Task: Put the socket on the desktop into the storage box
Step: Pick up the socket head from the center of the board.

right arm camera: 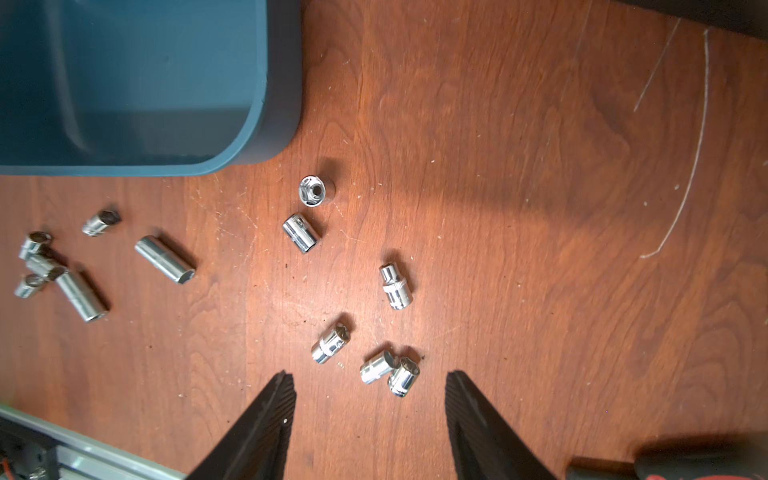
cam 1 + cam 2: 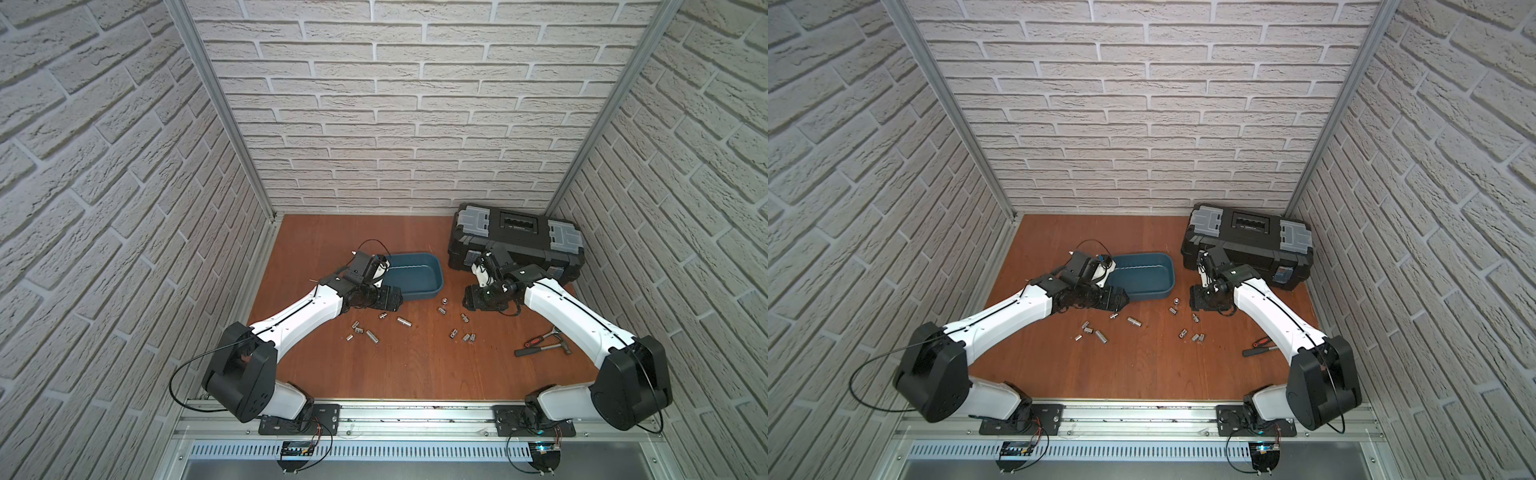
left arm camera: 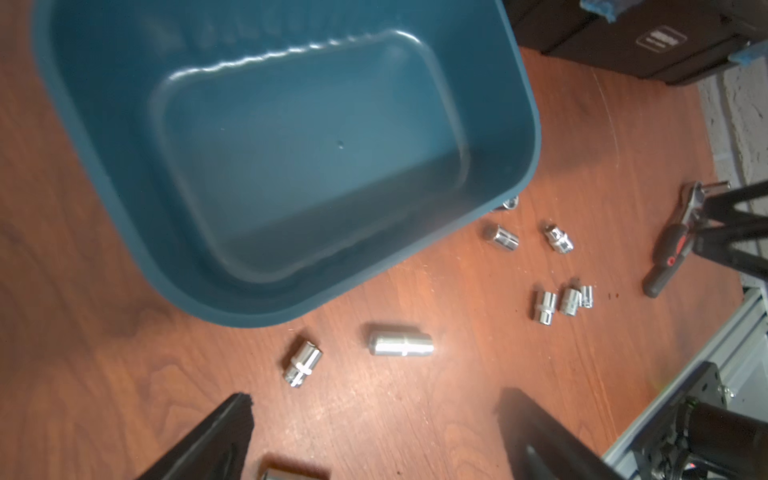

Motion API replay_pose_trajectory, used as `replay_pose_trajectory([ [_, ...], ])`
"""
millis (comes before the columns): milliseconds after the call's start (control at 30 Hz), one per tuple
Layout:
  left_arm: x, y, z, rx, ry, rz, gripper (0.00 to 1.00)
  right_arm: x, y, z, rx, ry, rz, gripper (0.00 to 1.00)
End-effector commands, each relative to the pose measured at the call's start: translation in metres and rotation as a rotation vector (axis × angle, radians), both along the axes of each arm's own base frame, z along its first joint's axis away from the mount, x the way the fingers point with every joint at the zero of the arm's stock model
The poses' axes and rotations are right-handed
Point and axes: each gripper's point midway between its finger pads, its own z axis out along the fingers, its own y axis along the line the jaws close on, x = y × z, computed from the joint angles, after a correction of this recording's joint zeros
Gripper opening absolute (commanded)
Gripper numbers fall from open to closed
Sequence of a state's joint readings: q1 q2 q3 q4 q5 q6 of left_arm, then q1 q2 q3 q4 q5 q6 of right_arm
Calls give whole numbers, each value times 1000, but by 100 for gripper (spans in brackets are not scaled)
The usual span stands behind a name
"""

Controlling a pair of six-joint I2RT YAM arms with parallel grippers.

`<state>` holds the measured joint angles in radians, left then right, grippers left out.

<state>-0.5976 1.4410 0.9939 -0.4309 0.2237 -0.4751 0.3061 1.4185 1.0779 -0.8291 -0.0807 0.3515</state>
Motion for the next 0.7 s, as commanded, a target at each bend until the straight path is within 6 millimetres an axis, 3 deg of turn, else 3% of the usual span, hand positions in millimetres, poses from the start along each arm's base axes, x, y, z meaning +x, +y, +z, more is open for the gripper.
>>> replay_pose_trajectory([
  [0, 1, -8, 7, 7, -24, -14, 95, 5, -3, -3, -61, 12, 14, 60],
  [667, -6, -9, -2, 17, -18, 15, 93, 10, 4, -58, -146, 187, 80, 52],
])
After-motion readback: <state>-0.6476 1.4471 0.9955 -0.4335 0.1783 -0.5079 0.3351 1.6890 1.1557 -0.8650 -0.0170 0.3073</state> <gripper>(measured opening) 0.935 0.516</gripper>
